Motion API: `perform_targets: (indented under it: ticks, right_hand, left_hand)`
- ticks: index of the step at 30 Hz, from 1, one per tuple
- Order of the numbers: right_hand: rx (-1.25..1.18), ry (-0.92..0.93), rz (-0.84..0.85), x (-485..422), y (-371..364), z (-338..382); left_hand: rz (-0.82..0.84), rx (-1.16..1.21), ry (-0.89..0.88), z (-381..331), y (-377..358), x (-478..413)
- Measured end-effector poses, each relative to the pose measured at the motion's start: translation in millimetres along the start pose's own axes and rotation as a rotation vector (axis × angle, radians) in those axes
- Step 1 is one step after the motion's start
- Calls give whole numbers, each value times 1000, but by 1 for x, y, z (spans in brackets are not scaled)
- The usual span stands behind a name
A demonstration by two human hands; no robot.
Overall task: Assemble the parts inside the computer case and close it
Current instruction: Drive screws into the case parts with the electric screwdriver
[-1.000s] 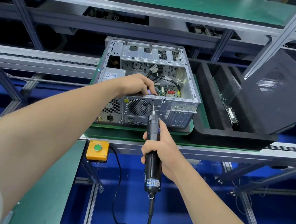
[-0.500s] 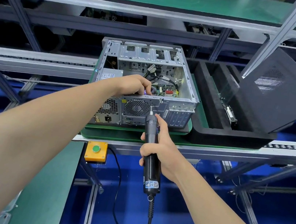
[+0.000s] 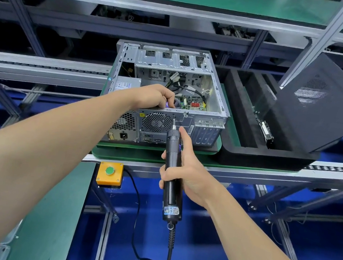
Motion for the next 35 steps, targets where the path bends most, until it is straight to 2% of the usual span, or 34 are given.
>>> perform_targets:
  ticks: [18, 35]
  right_hand:
    - [30, -16, -38, -3, 0, 3]
    - [63, -43, -47, -1, 3, 6]
  left_hand:
    - [-1, -7, -22, -4, -3, 4]
    - [75, -68, -83, -2, -2, 12]
Point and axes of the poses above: each hand's wrist, its own x-axis away from the middle knuckle, its own y-axis out of the back of the hand, z = x × y, the point moved 3 cm from there along -x, towards the middle knuckle, and after that the axes turned 8 degrees about z, right-handed, at the moved point
